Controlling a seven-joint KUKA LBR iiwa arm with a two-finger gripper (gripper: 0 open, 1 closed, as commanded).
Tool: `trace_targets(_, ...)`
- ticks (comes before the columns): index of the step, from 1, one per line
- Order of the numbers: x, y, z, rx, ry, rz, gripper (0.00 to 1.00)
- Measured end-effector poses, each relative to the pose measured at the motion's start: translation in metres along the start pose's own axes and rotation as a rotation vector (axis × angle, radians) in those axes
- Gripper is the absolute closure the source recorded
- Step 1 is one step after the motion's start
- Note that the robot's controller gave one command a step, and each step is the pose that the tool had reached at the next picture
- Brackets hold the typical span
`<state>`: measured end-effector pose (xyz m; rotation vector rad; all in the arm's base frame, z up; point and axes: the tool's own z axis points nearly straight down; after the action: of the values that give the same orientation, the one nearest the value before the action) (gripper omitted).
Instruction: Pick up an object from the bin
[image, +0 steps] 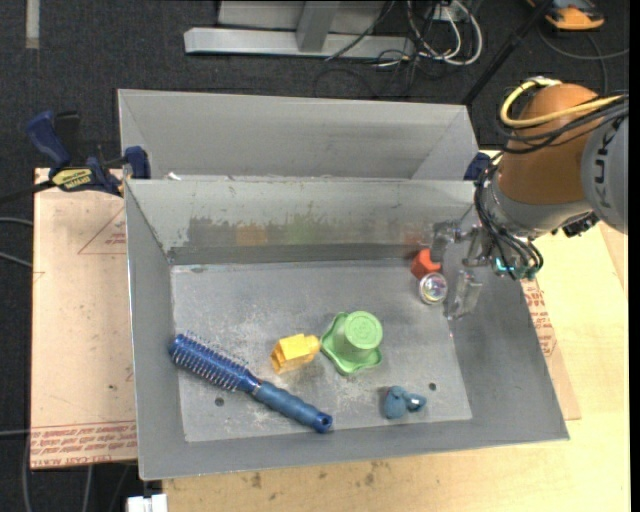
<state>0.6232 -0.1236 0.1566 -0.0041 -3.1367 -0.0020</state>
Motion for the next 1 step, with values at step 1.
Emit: trace_targets(1, -0.0271, -0.0133, 0.0835, -0.002, -0.016, 0.351, 0.00)
